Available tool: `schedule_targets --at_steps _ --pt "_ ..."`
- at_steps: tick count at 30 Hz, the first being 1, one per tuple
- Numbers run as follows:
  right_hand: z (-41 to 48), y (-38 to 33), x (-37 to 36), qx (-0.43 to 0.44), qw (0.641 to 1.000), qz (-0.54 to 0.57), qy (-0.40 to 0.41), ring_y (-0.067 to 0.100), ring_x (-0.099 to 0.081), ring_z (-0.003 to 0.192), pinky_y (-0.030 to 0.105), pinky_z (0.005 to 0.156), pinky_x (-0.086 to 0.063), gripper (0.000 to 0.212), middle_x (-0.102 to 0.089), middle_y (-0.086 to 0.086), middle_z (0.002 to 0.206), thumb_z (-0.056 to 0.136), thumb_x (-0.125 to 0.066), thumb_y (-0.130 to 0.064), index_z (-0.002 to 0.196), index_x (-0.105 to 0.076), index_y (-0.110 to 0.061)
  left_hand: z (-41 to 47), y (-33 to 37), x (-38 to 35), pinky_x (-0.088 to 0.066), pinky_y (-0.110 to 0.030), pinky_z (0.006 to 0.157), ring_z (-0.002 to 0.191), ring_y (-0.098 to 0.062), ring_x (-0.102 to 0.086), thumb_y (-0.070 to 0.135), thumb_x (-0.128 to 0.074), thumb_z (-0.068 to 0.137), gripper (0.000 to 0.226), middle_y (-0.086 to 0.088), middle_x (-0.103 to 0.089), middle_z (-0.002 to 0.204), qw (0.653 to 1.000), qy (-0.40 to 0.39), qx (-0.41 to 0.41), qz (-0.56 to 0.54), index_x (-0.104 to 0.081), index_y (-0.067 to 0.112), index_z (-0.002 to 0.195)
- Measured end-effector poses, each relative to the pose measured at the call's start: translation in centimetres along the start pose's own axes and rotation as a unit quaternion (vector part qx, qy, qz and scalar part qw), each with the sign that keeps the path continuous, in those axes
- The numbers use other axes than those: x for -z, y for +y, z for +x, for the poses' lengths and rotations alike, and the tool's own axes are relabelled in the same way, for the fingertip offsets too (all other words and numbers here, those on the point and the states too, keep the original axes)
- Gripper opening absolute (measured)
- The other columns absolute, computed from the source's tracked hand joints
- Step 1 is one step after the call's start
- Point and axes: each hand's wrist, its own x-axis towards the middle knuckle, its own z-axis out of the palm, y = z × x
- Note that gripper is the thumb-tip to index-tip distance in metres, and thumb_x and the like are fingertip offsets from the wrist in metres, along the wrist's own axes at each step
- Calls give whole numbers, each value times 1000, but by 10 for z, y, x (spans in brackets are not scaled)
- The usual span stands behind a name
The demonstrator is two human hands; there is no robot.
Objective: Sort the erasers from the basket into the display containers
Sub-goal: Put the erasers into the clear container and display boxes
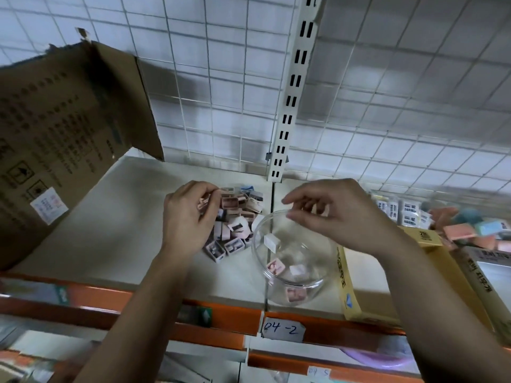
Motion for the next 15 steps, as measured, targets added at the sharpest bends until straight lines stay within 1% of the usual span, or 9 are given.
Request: schedule_targets --at_steps 2,3,5,7,9,10,13,15 --pt "25 6 1 -38 999 20 32 1 -63 79 11 72 -46 11 -72 -9 88 85 -74 -20 95 -75 -20 -1 -1 0 -50 -40 69 76 -16 -61 23 -56 94 17 2 -67 85 1000 -4 10 0 -67 12 89" --pt "39 12 0 -57 998 13 22 2 -63 78 14 73 -46 10 -72 -8 88 85 -73 -20 95 -75 -19 -1 -1 0 -49 -40 70 76 -16 -61 24 -56 94 17 2 -66 84 1000 -10 9 -1 -67 13 89" --pt "65 24 -8 -88 995 -32 -45 3 -63 78 15 72 -45 12 -72 -6 91 85 -72 -21 96 -75 -18 -2 -1 1 -49 -40 70 76 -17 -61 23 -55 94 16 3 -65 83 1000 -18 0 0 -66 13 87" --pt "86 36 -21 -107 985 -82 -112 5 -62 81 15 71 -44 14 -72 -4 96 87 -70 -21 99 -75 -16 -3 -2 1 -50 -41 71 76 -18 -61 23 -56 93 15 4 -65 82 1000 -18 1 4 -66 14 86" --pt "98 47 -35 -120 977 -108 -139 9 -62 89 19 75 -43 15 -71 -2 99 88 -70 -22 100 -75 -14 -3 -3 0 -49 -41 72 76 -18 -60 23 -57 91 14 5 -65 82 1000 -15 11 10 -66 15 85" --pt "103 51 -41 -128 975 -108 -144 10 -62 90 20 76 -44 16 -71 -2 98 87 -70 -22 100 -75 -14 -3 -3 0 -49 -41 72 75 -17 -60 23 -57 91 13 6 -64 81 1000 -15 18 12 -66 16 84" --pt "108 59 -51 -168 973 -64 -143 7 -59 81 21 72 -45 14 -69 -5 88 86 -72 -21 97 -75 -14 -2 -2 0 -49 -41 72 74 -16 -59 24 -57 90 12 7 -65 80 999 -21 31 19 -66 18 83" --pt "110 63 -55 -177 973 -54 -136 8 -60 78 24 74 -49 10 -70 -3 87 85 -73 -22 92 -75 -16 -2 -2 0 -49 -42 74 74 -18 -60 24 -57 89 12 6 -65 79 999 -26 31 27 -66 18 82"
